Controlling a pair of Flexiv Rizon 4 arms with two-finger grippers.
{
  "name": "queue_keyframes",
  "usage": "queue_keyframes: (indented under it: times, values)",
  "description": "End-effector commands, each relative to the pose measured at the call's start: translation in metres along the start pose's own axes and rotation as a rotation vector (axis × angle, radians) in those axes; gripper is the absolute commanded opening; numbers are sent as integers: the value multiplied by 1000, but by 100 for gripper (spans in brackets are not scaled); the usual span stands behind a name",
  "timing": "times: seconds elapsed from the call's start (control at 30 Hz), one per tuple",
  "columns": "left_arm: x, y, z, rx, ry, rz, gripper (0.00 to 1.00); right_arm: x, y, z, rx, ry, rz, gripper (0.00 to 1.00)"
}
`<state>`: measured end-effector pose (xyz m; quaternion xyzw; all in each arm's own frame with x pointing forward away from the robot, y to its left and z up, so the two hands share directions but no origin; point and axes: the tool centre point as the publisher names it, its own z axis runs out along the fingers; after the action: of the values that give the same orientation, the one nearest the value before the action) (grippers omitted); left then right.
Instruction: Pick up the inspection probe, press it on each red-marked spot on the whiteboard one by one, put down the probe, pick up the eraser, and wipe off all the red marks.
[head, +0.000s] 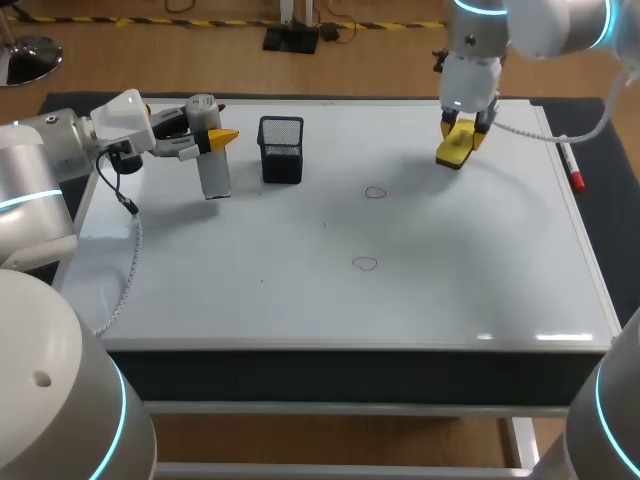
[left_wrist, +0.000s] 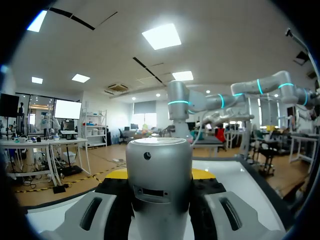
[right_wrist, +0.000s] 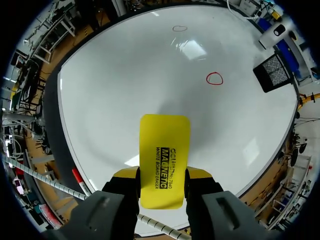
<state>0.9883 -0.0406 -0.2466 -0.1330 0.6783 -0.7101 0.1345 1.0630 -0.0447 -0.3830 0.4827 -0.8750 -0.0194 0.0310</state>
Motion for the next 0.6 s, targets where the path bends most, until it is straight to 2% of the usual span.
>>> queue_keyframes:
  times: [0.03, 0.3, 0.6]
  values:
    - [-1, 0, 0, 3, 1, 1, 0, 1, -1, -1, 2, 1, -2, 0]
    - [-1, 0, 0, 3, 1, 1, 0, 1, -1, -1, 2, 1, -2, 0]
    - [27, 0, 40, -5, 107, -23, 0, 1, -1, -1, 2, 1, -2, 0]
